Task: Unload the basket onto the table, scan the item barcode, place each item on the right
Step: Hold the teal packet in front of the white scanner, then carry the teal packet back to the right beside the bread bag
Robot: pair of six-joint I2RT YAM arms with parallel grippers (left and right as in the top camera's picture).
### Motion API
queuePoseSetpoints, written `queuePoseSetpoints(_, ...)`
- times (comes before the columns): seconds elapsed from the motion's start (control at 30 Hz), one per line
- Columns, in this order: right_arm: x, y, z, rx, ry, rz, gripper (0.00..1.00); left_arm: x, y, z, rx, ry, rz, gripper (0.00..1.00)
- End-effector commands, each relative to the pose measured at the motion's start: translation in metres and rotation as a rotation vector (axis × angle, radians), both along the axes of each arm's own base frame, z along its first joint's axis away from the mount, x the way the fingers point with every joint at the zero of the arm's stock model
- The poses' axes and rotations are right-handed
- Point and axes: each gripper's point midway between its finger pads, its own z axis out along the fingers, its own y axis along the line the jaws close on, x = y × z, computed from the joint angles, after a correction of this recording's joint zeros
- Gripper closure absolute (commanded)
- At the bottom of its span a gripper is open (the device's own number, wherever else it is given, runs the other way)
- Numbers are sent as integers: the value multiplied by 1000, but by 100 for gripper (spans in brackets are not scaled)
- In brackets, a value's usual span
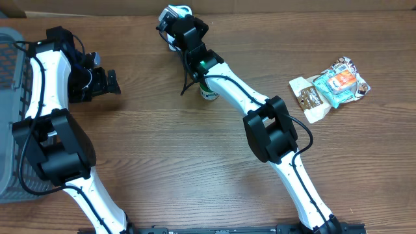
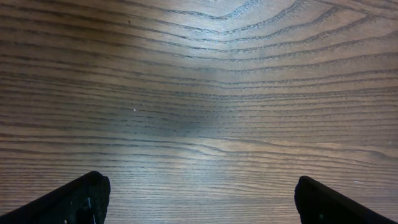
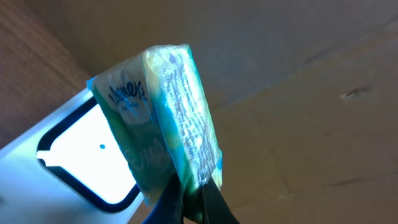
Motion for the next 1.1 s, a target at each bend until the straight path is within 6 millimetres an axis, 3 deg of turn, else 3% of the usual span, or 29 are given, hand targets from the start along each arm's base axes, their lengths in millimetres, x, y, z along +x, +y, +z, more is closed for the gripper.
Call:
queuePoseSetpoints(0.0,3,-4,10,15,-31,-18,96,3,0,8,6,-22,-3,0)
queuePoseSetpoints(0.2,2,-3,12,18,-36,-17,96,3,0,8,6,-22,-3,1)
queuePoseSetpoints(0.33,0,-2,33,73,-56,-22,96,3,0,8,6,-22,-3,1)
queuePoseSetpoints(0.6,-26,-3,138,391,-55,20,96,3,0,8,6,-22,-3,0)
queuePoseSetpoints(0.73,-60,-23,193,539,19,-15,96,3,0,8,6,-22,-3,0)
queuePoseSetpoints(0.87,-104,-53,222,664,163,-76,96,3,0,8,6,-22,-3,0)
queuePoseSetpoints(0.97,-136,-94,224,702,283,-194,96,3,0,8,6,-22,-3,0)
queuePoseSetpoints(1.07,-164,-146,209,743,403,-379,96,3,0,8,6,-22,-3,0)
